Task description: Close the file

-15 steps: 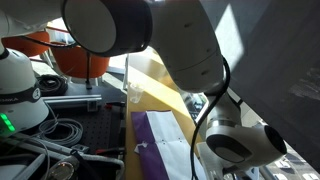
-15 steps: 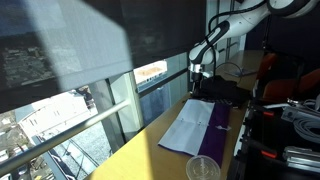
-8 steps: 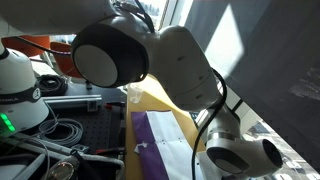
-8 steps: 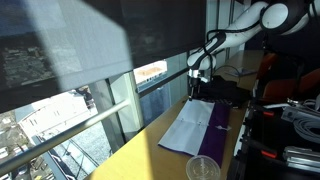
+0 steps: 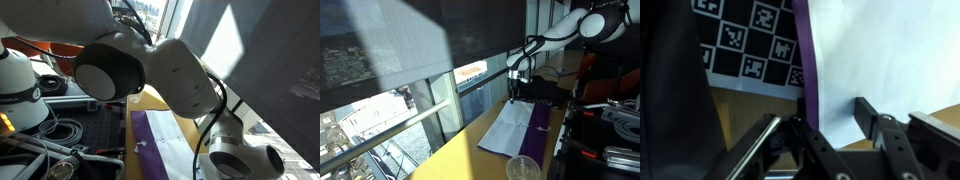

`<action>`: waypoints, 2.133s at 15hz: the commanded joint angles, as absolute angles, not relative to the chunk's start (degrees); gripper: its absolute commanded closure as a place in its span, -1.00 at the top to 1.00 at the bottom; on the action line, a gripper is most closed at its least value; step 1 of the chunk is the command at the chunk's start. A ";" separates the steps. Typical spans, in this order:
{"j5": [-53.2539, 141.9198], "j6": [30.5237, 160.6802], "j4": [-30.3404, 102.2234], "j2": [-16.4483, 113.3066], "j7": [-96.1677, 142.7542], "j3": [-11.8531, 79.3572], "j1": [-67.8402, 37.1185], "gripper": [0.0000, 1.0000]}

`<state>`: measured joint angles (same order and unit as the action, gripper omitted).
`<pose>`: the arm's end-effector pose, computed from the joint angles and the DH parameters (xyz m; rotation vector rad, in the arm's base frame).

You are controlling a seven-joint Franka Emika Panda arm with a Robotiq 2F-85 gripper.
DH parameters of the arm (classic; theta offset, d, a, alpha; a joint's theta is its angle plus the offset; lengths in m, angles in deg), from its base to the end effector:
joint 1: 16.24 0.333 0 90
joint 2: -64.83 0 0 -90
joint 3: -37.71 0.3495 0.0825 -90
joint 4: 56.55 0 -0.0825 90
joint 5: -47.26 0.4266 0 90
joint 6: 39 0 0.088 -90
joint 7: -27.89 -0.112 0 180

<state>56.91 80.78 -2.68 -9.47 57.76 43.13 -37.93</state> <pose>0.7791 -0.2478 0.0294 -2.8667 -0.1152 0.0542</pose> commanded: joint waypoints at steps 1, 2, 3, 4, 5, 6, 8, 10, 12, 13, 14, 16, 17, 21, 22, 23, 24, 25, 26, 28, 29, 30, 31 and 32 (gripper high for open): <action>58.84 73.89 -8.58 -11.71 58.54 45.53 -40.00 -0.57; 59.27 72.15 -9.47 -11.88 58.56 45.95 -40.32 -0.71; 59.80 70.69 -9.85 -11.63 58.46 46.21 -40.52 -0.84; 60.07 69.82 -9.50 -11.02 58.32 46.53 -40.69 -0.98; 60.30 68.79 -9.74 -10.69 58.16 46.76 -40.80 -1.00; 60.40 68.12 -9.75 -10.26 58.04 46.90 -40.80 -1.00; 59.95 67.12 -9.24 -8.89 58.00 46.77 -40.52 -1.00; 59.06 66.65 -8.20 -6.72 58.10 46.40 -40.12 -1.00; 57.99 66.26 -6.96 -4.06 58.13 45.69 -39.44 -1.00; 57.06 65.88 -6.22 -2.20 58.20 45.20 -38.97 -1.00; 56.32 66.44 -5.49 -0.55 58.15 44.85 -38.53 -1.00; 54.03 68.26 -4.06 3.80 58.86 44.34 -37.36 -1.00; 52.89 69.41 -3.06 6.05 59.03 44.24 -36.70 -1.00; 50.91 72.29 2.03 14.33 59.96 45.40 -34.46 -1.00; 50.71 73.34 4.51 16.42 60.18 45.50 -33.97 -1.00; 50.64 74.64 7.25 18.17 60.44 45.56 -33.58 -1.00; 50.63 75.75 10.09 19.77 60.81 45.59 -33.44 -1.00; 50.53 77.43 13.33 21.41 60.92 45.53 -33.19 -1.00; 50.37 78.89 16.15 22.64 61.09 45.40 -32.97 -1.00; 50.60 81.92 21.68 24.98 61.99 43.48 -31.76 -1.00; 50.09 83.63 24.07 25.84 62.38 42.94 -31.52 -1.00; 49.67 85.38 26.32 26.67 62.70 42.46 -31.26 -1.00; 49.14 86.71 27.83 27.16 62.95 41.94 -30.96 -1.00; 48.67 88.45 29.75 27.82 62.95 41.56 -30.63 -1.00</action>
